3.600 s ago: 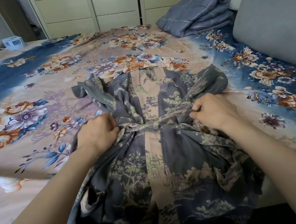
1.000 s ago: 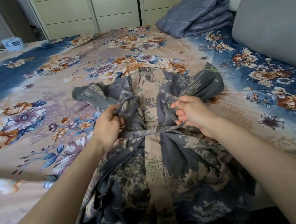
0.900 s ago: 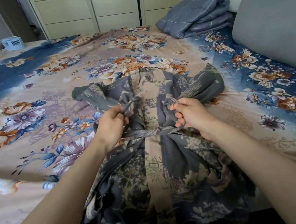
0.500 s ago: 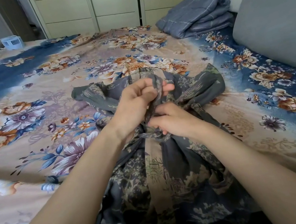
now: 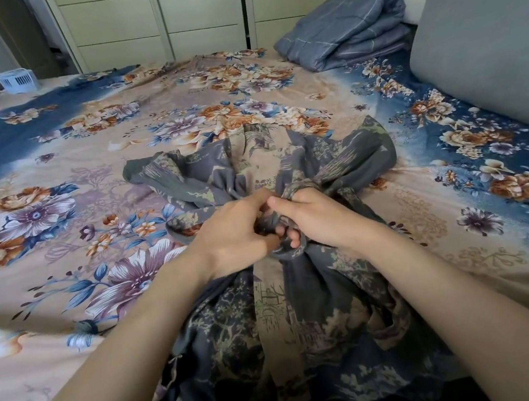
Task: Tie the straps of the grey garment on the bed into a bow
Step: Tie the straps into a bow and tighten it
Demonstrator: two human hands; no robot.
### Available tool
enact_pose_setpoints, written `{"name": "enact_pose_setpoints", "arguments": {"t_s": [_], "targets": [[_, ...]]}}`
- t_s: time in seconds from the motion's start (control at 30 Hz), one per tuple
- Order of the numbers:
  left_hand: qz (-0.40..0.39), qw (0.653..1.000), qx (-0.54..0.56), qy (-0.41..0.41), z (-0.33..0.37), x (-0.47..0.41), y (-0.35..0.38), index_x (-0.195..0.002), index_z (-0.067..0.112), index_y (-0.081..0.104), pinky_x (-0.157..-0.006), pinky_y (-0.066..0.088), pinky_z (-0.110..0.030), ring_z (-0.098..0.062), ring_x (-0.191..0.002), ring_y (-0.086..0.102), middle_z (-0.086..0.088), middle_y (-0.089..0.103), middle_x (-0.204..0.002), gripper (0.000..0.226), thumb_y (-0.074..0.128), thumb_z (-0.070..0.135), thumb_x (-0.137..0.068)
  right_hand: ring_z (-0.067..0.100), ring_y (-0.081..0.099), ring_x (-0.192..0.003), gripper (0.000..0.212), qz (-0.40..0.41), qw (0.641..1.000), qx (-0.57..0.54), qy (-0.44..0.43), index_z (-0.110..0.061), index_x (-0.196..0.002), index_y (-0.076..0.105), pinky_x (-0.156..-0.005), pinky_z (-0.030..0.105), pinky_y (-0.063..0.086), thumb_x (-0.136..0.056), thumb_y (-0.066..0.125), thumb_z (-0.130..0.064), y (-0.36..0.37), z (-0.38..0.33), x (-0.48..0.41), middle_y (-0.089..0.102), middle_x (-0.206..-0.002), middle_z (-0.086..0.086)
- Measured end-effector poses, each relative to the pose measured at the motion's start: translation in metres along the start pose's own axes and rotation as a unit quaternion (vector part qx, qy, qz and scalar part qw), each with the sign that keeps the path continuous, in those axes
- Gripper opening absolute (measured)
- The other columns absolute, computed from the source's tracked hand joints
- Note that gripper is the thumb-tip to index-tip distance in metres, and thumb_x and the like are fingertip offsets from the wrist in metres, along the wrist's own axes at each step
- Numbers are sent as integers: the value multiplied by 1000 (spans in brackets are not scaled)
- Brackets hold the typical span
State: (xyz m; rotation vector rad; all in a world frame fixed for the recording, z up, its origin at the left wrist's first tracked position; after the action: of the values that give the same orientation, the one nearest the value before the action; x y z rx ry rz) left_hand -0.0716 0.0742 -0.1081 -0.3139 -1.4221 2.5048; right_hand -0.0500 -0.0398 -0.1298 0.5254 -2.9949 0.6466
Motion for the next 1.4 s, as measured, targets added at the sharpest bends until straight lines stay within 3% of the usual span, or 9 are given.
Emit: {"name": "enact_pose_setpoints", "arguments": {"t_s": [0.23, 0.37, 0.53, 0.8, 0.93, 1.1, 1.2, 1.27, 1.4], "targets": [[142, 973, -179, 23, 1, 0, -25, -113, 37, 60, -67, 45, -35, -28, -90, 69, 9, 62, -77, 45, 65, 67, -79, 11, 54, -44, 32, 54, 988, -140, 30, 5, -97, 64, -51, 27, 54, -104, 54, -25, -10, 6, 1, 67, -70, 12], [139, 935, -325, -20, -13, -2, -35, -88, 32, 63, -91, 38, -41, -25, -74, 63, 3, 67, -70, 63, 49, 91, -69, 14, 54, -48, 30, 67, 985, -155, 47, -1, -89, 63, -62, 35, 56, -104, 56, -27, -13, 10, 0, 67, -66, 9], [152, 917, -342, -139, -58, 6, -56, -87, 25, 71, -97, 33, -39, -27, -84, 67, -3, 75, -85, 9, 66, 33, -86, 18, 53, -54, 36, 71, 989, -120, 48, -4, -79, 61, -70, 39, 54, -104, 54, -29, -17, 15, -2, 64, -63, 6], [188, 871, -325, -318, -139, 30, -72, -121, 15, 64, -98, 35, -45, -36, -125, 51, -20, 72, -110, 32, 54, 16, -90, 16, 51, -49, 40, 91, 988, -104, 65, -9, -70, 55, -61, 32, 51, -103, 55, -30, -22, 18, -4, 59, -59, 4], [132, 877, -276, -369, -165, 39, -61, -135, 12, 51, -110, 33, -50, -38, -136, 43, -22, 66, -127, 47, 54, 33, -93, 16, 53, -52, 38, 94, 988, -103, 72, -9, -72, 58, -65, 37, 56, -103, 55, -31, -24, 21, -3, 62, -61, 5], [106, 941, -250, -204, -114, 17, -51, -129, 35, 61, -109, 30, -48, -30, -135, 40, -3, 63, -136, 48, 66, 45, -82, 17, 53, -55, 34, 82, 987, -115, 72, -5, -82, 61, -67, 37, 57, -102, 57, -31, -22, 22, -2, 65, -62, 6], [92, 992, -74, -50, -47, 4, -33, -128, 32, 61, -106, 41, -41, -23, -120, 55, 3, 65, -123, 54, 66, 42, -76, 16, 52, -53, 33, 76, 987, -126, 66, -5, -82, 61, -56, 30, 52, -102, 59, -31, -16, 19, -4, 65, -60, 5], [35, 998, 57, -1, -16, -2, -12, -130, 28, 57, -96, 52, -38, -16, -102, 65, 8, 67, -111, 57, 71, 32, -75, 16, 52, -53, 32, 71, 985, -143, 66, -3, -87, 64, -54, 28, 51, -101, 59, -31, -12, 17, -5, 66, -60, 5], [71, 996, 27, 48, 6, -7, 2, -127, 28, 50, -76, 54, -43, -25, -81, 64, 11, 65, -84, 56, 70, 35, -75, 14, 53, -52, 31, 62, 979, -179, 69, -5, -98, 70, -53, 26, 52, -102, 57, -32, -10, 16, -3, 66, -61, 6]]}}
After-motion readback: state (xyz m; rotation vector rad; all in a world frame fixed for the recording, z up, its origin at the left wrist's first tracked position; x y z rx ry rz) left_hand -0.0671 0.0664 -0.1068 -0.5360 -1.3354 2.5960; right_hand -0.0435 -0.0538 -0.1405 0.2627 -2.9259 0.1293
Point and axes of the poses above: each hand's wrist, its own x-axis away from the middle knuckle, its own y-axis out of the palm, z = x × y, the point moved 8 cm from there along -x, towards the middle knuckle
